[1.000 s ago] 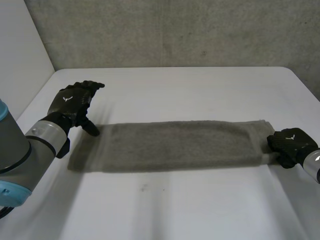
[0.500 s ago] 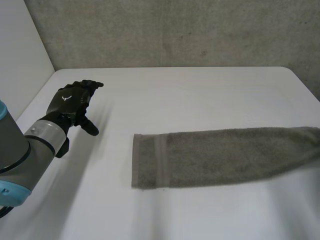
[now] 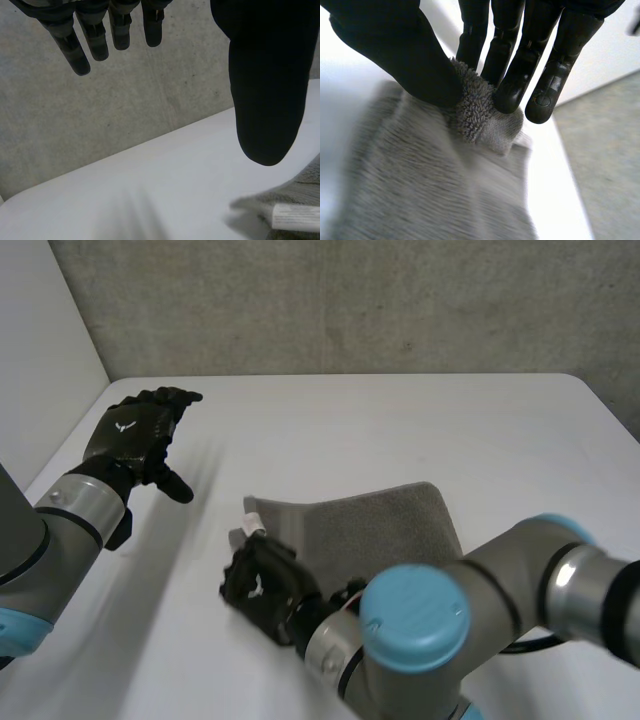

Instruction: Fold the towel.

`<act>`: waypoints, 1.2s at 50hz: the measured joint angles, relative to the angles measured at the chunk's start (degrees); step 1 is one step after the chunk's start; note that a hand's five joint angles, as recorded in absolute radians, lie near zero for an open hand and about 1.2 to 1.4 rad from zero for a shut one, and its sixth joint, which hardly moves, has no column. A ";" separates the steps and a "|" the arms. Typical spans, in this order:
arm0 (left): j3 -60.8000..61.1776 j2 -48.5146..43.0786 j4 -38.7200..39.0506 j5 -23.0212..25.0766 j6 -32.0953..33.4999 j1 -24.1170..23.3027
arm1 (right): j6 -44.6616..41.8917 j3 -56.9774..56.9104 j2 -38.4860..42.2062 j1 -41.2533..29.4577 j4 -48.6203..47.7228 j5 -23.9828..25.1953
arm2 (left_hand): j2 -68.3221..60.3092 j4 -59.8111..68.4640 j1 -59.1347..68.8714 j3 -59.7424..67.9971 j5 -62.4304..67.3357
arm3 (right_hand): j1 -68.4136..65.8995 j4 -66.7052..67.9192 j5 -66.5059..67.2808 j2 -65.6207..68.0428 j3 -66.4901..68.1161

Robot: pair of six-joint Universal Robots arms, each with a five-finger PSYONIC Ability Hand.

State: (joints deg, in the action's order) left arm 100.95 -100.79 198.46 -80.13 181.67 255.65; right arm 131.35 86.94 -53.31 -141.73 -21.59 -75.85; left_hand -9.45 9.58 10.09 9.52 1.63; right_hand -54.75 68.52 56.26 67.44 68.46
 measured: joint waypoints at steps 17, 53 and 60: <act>0.04 -0.43 -0.13 -0.11 0.44 -1.45 | 7.06 2.99 -9.90 7.06 5.12 -6.07 | 0.00 0.00 0.00 0.00 0.00 | 42.70 -55.09 -52.62 -54.38 -56.29; -5.92 -20.60 -4.27 -10.28 6.98 -19.86 | 17.79 21.97 -17.31 37.96 2.79 2.90 | 0.01 -0.06 0.00 0.00 -0.08 | 1.72 -0.18 -1.12 -1.11 -0.70; -5.07 -16.85 -4.65 -10.60 6.71 -19.24 | 13.30 14.50 -18.55 27.75 3.44 -3.33 | 0.01 -0.06 0.00 0.00 -0.08 | 1.15 -0.14 -0.27 -0.54 -0.70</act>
State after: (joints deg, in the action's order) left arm 95.87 -117.64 193.80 -90.74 188.38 236.41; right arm 144.65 101.44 -71.86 -113.98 -18.15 -79.18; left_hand -9.43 9.52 10.09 9.52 1.55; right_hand -53.61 68.37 55.98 66.91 67.76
